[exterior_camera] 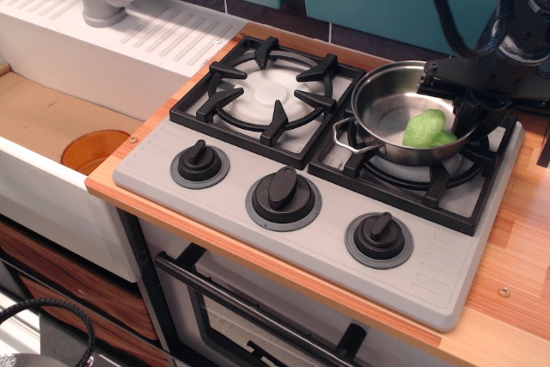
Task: Put cauliflower in pot or pan an put pot or pan on stove
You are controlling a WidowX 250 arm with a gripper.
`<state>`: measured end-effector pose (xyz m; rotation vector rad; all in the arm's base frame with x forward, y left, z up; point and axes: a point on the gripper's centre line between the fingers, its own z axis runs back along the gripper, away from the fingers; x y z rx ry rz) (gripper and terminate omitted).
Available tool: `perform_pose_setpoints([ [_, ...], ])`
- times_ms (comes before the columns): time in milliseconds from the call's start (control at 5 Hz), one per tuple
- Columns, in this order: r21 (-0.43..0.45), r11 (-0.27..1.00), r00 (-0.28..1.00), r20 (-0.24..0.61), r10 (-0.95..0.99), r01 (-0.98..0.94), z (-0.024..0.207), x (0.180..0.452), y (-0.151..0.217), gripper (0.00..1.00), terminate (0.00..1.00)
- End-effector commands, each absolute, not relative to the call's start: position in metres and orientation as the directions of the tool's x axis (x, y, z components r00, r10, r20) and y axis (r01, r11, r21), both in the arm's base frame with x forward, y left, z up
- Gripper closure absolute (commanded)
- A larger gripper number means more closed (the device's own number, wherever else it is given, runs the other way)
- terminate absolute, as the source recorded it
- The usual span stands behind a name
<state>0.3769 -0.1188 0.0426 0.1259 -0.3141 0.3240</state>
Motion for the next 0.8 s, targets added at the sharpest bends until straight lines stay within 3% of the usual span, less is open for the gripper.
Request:
perform_pose_setpoints([
  [0, 0.063, 0.934, 0.894, 0.318, 0.315, -0.351, 0.064, 0.384, -0.12, 0.0, 0.0],
  [600, 0.088, 0.927, 0.907, 0.256, 0.333, -0.365, 0.106, 0.374, -0.12, 0.0, 0.0],
])
